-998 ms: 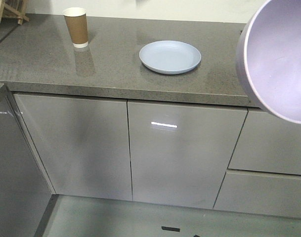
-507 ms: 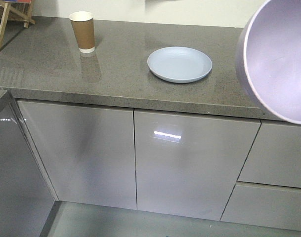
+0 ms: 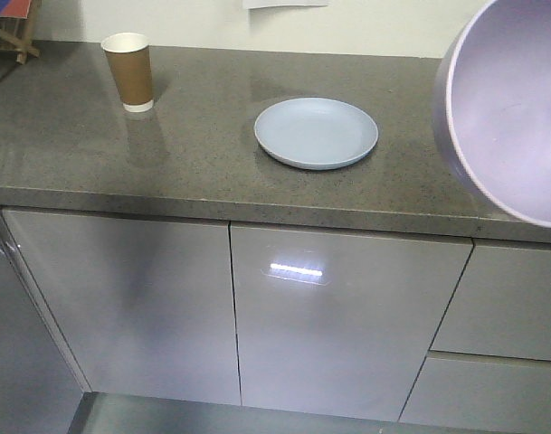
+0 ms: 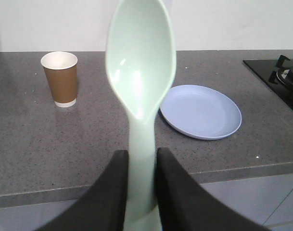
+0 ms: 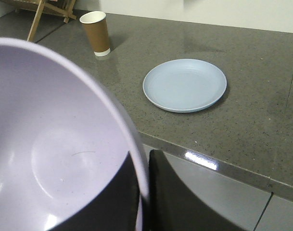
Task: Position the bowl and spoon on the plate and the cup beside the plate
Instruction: 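Continue driving until the plate is centred in front of the robot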
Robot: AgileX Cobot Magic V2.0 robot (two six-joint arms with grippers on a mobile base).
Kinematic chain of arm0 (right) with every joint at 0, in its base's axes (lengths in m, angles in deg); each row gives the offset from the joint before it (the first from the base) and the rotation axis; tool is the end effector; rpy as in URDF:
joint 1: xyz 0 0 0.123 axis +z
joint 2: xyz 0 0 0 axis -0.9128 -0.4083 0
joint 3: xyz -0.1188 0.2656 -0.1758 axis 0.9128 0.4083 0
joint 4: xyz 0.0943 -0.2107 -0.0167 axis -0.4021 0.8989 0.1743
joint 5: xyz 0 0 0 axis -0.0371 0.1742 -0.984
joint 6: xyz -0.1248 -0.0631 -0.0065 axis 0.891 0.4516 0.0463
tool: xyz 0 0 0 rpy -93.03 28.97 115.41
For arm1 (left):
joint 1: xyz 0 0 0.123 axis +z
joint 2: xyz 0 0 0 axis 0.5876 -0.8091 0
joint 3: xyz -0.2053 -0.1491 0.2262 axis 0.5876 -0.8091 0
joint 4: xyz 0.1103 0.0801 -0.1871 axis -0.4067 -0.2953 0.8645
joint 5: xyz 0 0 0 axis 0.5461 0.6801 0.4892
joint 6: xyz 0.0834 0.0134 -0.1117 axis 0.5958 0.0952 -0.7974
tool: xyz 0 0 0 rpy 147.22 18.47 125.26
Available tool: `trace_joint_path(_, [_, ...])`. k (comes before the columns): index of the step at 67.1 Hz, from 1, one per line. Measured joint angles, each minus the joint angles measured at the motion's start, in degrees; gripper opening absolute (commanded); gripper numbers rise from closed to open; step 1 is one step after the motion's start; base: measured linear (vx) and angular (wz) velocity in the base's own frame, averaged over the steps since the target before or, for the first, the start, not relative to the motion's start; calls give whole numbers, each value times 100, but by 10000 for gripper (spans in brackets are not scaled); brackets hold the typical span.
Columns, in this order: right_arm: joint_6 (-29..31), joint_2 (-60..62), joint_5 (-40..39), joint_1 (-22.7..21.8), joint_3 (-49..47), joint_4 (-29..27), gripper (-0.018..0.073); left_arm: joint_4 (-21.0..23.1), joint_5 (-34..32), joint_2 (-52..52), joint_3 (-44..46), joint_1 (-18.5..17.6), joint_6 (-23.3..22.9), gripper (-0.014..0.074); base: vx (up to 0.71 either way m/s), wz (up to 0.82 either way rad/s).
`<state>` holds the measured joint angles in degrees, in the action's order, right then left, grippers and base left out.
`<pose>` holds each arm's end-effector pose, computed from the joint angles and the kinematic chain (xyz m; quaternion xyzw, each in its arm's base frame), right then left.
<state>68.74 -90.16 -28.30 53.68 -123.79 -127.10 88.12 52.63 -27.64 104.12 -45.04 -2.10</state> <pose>0.1435 0.0463 0.4729 -0.1049 0.8289 0.1564 0.5268 0.2199 -0.0516 0.4842 0.0476 0.8127 -0.1288 0.5662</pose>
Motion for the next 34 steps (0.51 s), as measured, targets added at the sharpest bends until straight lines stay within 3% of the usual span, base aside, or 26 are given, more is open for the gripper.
trace_joint_path(34, [0,0,0,0,0,0,-6,0,0,0,0,0,0,-7,8,-5])
